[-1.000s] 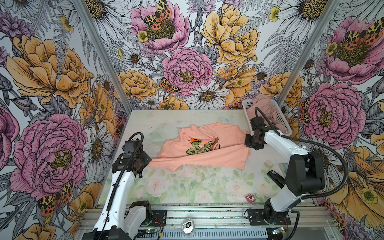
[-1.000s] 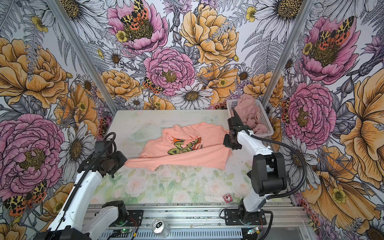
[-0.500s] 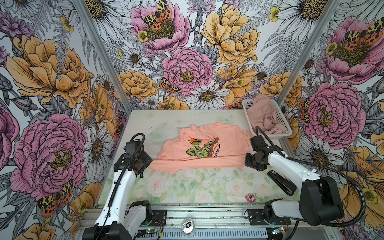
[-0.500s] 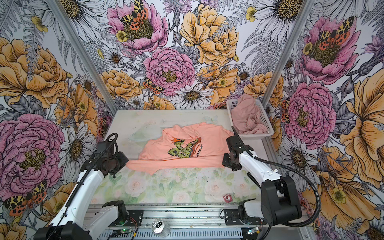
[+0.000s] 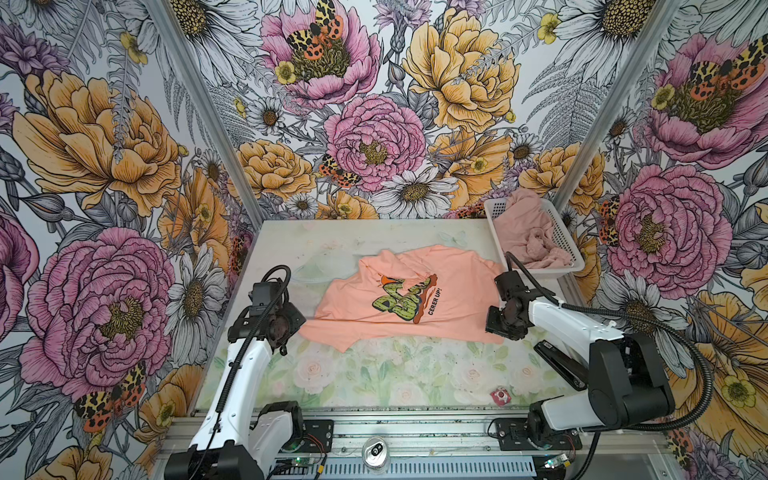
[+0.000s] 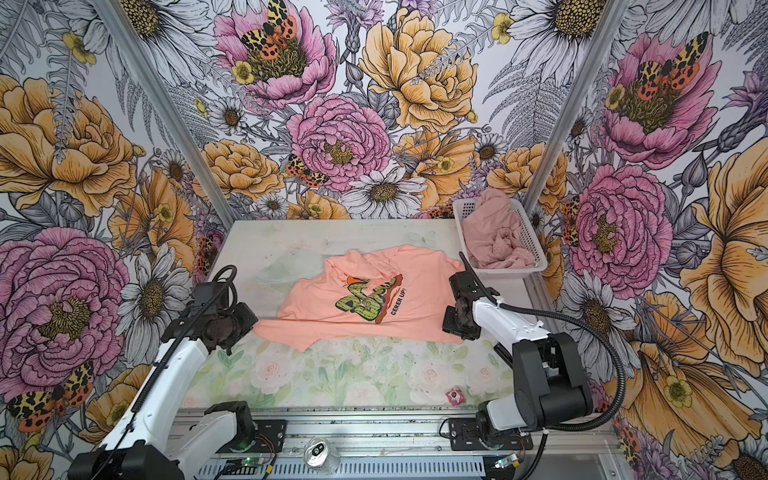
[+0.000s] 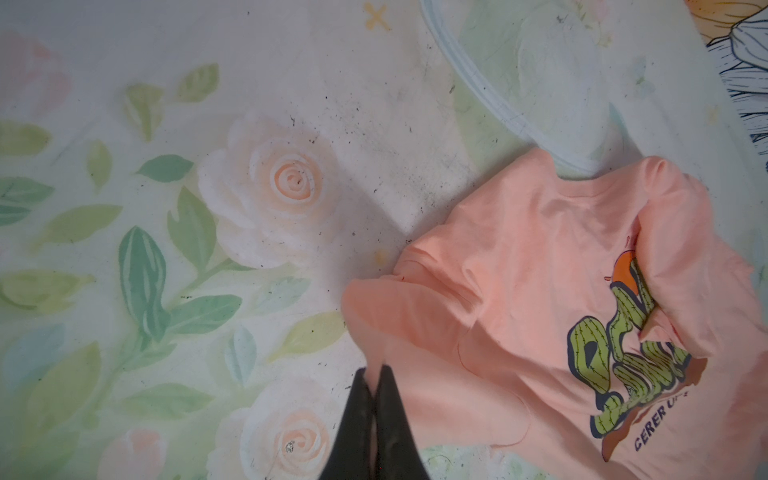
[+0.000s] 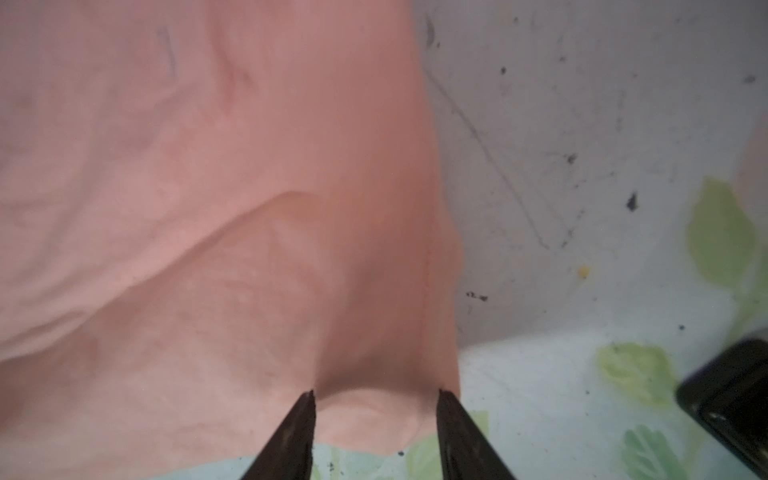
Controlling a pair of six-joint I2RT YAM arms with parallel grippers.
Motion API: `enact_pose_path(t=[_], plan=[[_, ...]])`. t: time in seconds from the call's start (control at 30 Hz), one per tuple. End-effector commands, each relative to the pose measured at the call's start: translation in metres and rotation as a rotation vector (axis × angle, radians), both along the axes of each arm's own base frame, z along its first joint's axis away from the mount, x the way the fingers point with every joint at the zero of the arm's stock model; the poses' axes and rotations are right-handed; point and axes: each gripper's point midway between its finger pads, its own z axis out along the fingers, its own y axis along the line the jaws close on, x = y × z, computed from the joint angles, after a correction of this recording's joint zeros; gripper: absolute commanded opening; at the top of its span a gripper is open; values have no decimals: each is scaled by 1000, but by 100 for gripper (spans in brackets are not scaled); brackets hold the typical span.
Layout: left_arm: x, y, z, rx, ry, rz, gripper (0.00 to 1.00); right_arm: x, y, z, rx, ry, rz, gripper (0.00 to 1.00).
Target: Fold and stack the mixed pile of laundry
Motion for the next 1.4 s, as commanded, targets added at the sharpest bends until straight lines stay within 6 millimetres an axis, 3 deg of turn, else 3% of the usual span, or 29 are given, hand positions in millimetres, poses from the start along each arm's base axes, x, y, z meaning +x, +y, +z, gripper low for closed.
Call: enact_pose_path(t=[0.0, 0.07, 0.13, 0.17, 0.27, 0.37, 0.43, 0.53, 0.63, 0.73, 0.83, 0.9, 1.03, 1.13, 1.37], plan=[[3, -5, 2, -6, -26, -29, 0, -3, -9, -8, -53, -1, 8, 51], [4, -5, 1, -5, -23, -27, 0, -4, -11, -14, -65, 4, 6, 48], [4, -5, 0, -5, -20, -31, 0, -3, -13, -21, -71, 14, -1, 38], [4, -5, 0, -5, -19, -30, 0, -3, -14, -22, -76, 15, 0, 31], [4, -6, 4, -11, -31, -30, 0, -2, -14, -14, -69, -10, -5, 0], [4, -7, 10, -15, -55, -28, 0, 2, -12, 14, -46, -73, -12, 0], [7, -10, 16, -20, -68, -34, 0, 16, -9, 43, -33, -137, -11, 0], [13, -12, 21, -16, -75, -41, 0, 55, -8, 78, -39, -218, 14, 0], [18, -13, 24, -7, -73, -46, 0, 103, -11, 88, -53, -239, 35, 0], [20, -14, 23, -2, -65, -54, 0, 126, -14, 83, -47, -219, 51, 30], [19, -16, 21, -2, -59, -59, 0, 118, -17, 78, -52, -200, 55, 47], [18, -15, 19, -1, -57, -56, 0, 102, -21, 77, -63, -197, 39, 51], [19, -16, 15, -7, -47, -59, 0, 68, -19, 72, -35, -185, 10, 52], [21, -17, 15, -7, -49, -62, 0, 50, -10, 54, 21, -159, 0, 50], [24, -20, 15, -5, -49, -72, 0, 57, 11, 10, 118, -114, -9, 46]])
